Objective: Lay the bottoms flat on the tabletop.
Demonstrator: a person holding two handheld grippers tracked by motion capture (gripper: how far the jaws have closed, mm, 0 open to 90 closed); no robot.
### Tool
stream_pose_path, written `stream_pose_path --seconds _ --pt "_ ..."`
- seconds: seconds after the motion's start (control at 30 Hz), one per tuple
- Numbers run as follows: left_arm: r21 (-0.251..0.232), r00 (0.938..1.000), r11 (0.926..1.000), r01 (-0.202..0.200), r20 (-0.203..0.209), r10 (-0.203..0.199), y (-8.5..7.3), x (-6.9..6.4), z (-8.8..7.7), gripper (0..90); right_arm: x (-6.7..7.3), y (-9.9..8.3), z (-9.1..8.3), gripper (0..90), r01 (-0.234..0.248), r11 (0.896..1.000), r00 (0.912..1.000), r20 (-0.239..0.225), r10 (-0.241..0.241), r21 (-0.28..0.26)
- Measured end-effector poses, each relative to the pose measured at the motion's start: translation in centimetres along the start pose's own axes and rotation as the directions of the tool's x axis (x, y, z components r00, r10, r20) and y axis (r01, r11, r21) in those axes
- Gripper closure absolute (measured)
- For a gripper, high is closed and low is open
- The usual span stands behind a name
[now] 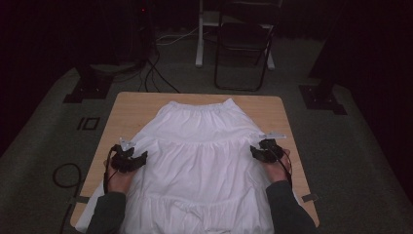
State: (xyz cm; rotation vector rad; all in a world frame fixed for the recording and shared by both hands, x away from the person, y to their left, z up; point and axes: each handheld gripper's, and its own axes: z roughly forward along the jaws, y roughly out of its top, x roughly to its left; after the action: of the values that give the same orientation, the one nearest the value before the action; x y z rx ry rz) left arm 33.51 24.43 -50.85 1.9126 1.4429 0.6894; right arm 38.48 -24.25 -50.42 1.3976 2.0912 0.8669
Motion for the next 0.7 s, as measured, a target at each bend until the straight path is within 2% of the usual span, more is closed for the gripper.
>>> stream_pose_path --seconds 0.03,0.1,0.13,0.17,0.27,0.3,0.37,0.43,0.5,0.7 --pt "-0.004 1.0000 1.0000 -0.003 0.000 0.003 -0.5 -0.2 -0.3 42.5 0.1 -0.9 -1.0 54.7 0.011 1.000 0.9999 -0.004 -0.011 -0.006" --pt "-0.015 0.9996 0.9997 0.021 0.018 -0.021 -1.6 -0.6 -0.8 42.5 0.1 -1.4 -1.5 54.7 0.016 1.000 0.9998 -0.012 -0.016 -0.013" --pt "-0.013 0.9993 0.9998 0.014 0.036 -0.013 -2.5 -1.0 -1.1 42.5 0.0 -2.4 -2.7 54.7 0.014 1.000 0.9997 -0.022 -0.015 -0.025" --pt "-0.013 0.9993 0.9998 0.014 0.036 -0.013 -2.5 -1.0 -1.1 42.5 0.0 -2.4 -2.7 54.7 0.014 1.000 0.9997 -0.022 -0.015 -0.025" --pt "-0.005 0.9984 0.9998 0.018 0.054 -0.018 -4.0 -1.5 -1.1 42.5 -0.1 -4.0 -4.6 55.5 -0.007 0.999 0.9996 -0.029 0.006 -0.051" --pt "-0.001 0.9982 0.9997 0.022 0.056 -0.022 -4.3 -1.5 -1.0 42.5 -0.2 -4.9 -5.5 56.3 -0.013 0.998 0.9997 -0.022 0.012 -0.057" --pt "0.011 0.9968 0.9994 0.033 0.072 -0.034 -5.0 -1.6 -0.7 42.5 -0.3 -5.8 -6.5 57.6 -0.012 0.998 0.9999 -0.006 0.011 -0.055" --pt "0.016 0.9975 0.9995 0.028 0.064 -0.029 -5.5 -1.7 -0.4 42.1 -0.5 -6.8 -7.4 59.2 -0.013 0.998 0.9999 0.010 0.013 -0.053" --pt "0.000 0.9972 0.9995 0.032 0.068 -0.032 -5.7 -1.7 -0.4 41.3 -0.7 -7.4 -8.0 60.2 -0.012 0.999 0.9997 0.022 0.014 -0.051" --pt "0.001 0.9968 0.9991 0.042 0.068 -0.042 -5.7 -1.5 -0.4 41.2 -2.0 -10.3 -10.6 66.1 -0.042 0.998 0.9958 0.079 0.045 -0.039"
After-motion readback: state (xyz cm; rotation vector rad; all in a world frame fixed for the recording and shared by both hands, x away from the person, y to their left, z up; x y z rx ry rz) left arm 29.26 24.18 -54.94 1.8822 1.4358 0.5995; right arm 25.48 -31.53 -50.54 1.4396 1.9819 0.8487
